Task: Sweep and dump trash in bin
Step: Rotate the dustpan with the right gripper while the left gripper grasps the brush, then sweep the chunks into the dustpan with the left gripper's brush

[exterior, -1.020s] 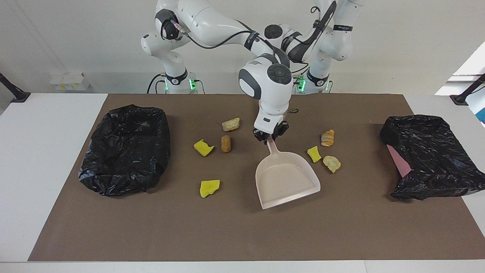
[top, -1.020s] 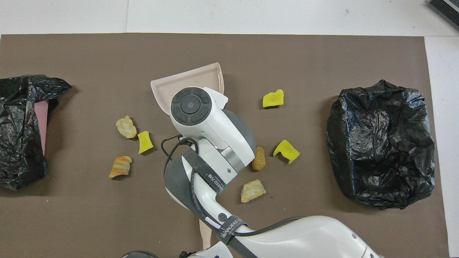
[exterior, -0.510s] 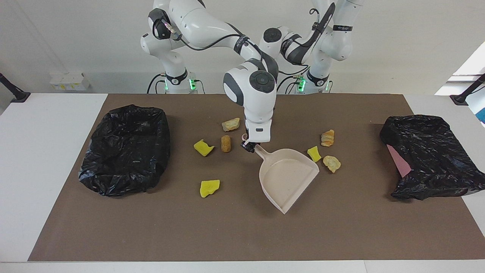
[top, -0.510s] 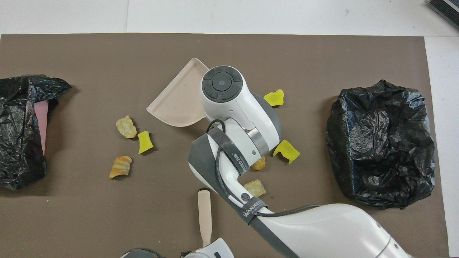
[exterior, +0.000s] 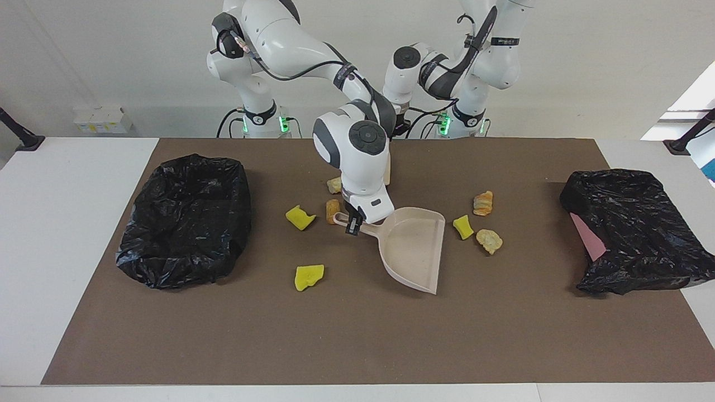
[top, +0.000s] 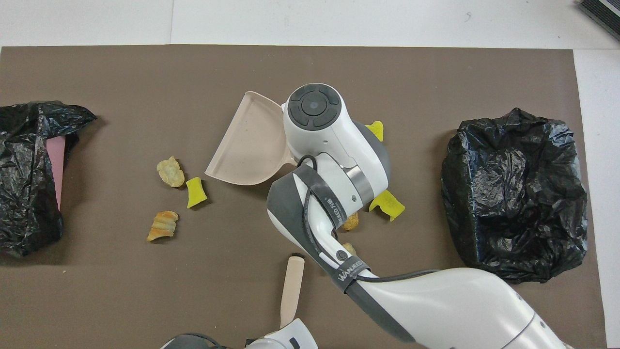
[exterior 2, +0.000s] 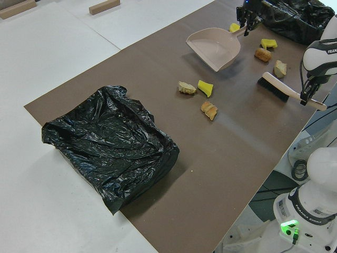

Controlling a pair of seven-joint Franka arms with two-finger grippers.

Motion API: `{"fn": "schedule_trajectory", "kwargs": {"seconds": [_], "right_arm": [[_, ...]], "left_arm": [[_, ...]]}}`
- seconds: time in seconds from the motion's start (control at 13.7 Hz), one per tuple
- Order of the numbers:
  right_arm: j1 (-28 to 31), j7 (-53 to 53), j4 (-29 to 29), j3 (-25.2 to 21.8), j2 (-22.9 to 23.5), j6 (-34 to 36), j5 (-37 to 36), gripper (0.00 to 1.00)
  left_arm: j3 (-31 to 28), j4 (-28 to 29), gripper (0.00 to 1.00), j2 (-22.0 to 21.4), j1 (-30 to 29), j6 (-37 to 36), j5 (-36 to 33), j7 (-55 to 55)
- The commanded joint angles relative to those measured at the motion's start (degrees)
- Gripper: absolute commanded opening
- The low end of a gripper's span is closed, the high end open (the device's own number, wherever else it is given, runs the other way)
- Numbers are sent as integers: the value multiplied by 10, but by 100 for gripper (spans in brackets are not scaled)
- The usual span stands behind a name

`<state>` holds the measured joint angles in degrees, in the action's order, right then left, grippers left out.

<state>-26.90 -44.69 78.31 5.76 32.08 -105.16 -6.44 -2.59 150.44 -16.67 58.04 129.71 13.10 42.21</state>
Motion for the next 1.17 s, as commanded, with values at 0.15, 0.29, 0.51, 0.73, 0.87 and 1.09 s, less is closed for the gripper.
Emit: {"fn": "schedule_trajectory", "kwargs": {"seconds": [0.15, 0.29, 0.51, 0.73, 0.87, 1.09], "right_arm": [[0, -70, 92, 6, -58, -16, -41, 0], [1, -79, 103, 6, -64, -15, -43, 0], [-5, -88, 138, 5, -78, -28, -55, 0], [-6, -88, 150, 5, -79, -48, -56, 0], [-15, -80, 154, 5, -77, -49, -58, 0], [-20, -65, 156, 5, -78, -51, -60, 0]], "left_arm": [[1, -102, 0, -13, -86, -164, 6, 69], [0, -149, 0, -19, -145, -236, 5, 69], [0, -179, 0, -16, -217, -275, -3, 64], [1, -177, 0, -10, -304, -273, -26, 52], [1, -167, 0, -12, -340, -274, -42, 30], [1, -122, 0, -27, -389, -263, -68, 32]]}}
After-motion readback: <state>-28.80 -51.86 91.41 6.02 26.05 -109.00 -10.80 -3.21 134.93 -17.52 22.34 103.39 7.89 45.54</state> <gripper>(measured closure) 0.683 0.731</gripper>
